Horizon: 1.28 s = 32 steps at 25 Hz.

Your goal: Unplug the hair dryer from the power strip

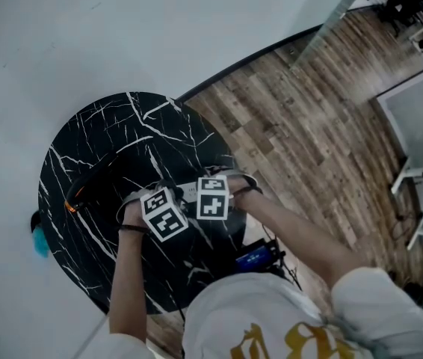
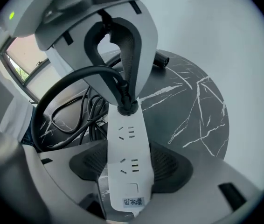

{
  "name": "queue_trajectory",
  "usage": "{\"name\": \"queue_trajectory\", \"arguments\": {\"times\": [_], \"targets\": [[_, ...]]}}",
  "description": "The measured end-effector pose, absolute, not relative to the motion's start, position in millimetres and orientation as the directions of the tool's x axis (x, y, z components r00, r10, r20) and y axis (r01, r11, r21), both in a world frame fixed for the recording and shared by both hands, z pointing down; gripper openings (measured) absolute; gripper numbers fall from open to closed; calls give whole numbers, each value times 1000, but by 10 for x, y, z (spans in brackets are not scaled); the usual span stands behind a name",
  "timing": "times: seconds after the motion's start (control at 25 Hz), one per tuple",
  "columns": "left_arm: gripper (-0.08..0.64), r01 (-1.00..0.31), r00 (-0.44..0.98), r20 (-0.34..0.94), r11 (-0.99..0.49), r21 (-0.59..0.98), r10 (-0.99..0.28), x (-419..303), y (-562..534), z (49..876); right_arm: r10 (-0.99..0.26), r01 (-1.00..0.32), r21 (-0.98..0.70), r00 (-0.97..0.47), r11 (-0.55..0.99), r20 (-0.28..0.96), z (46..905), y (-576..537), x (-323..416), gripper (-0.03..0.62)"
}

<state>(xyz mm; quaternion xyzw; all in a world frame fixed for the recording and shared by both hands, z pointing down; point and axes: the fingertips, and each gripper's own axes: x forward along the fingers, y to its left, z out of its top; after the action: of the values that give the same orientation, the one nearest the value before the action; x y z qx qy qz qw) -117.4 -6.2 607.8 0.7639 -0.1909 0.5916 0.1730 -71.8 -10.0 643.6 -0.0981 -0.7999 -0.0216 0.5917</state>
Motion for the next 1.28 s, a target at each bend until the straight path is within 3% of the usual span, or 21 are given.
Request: {"name": "queue_trajectory", "arguments": {"times": [0.2, 0.44, 0.64, 0.84, 1.08, 1.28], "targets": [[52, -538, 342, 939, -813, 225, 34, -1209, -146, 6040, 116, 188, -61, -297, 980, 948, 6420, -95, -717, 268], [48, -511, 245, 968, -857, 74, -62, -1181, -59, 6063, 124, 172, -71, -318, 983, 940, 6422, -89, -723, 268], [57, -545, 399, 916, -793, 270, 38, -1163, -193, 5972, 109, 183, -49, -331, 982, 937, 6435, -81, -720, 268], [49, -528, 249, 967, -845, 84, -60, -1182, -60, 6042, 118, 150, -72, -332, 986, 936, 6427, -86, -726, 269], [57, -557, 403, 915, -782, 279, 39, -1146, -196, 5951, 103, 159, -45, -381, 986, 919, 6430, -71, -718, 268], [51, -550, 254, 965, -830, 91, -62, -1201, -105, 6020, 136, 138, -91, -359, 986, 923, 6412, -92, -733, 268]]}}
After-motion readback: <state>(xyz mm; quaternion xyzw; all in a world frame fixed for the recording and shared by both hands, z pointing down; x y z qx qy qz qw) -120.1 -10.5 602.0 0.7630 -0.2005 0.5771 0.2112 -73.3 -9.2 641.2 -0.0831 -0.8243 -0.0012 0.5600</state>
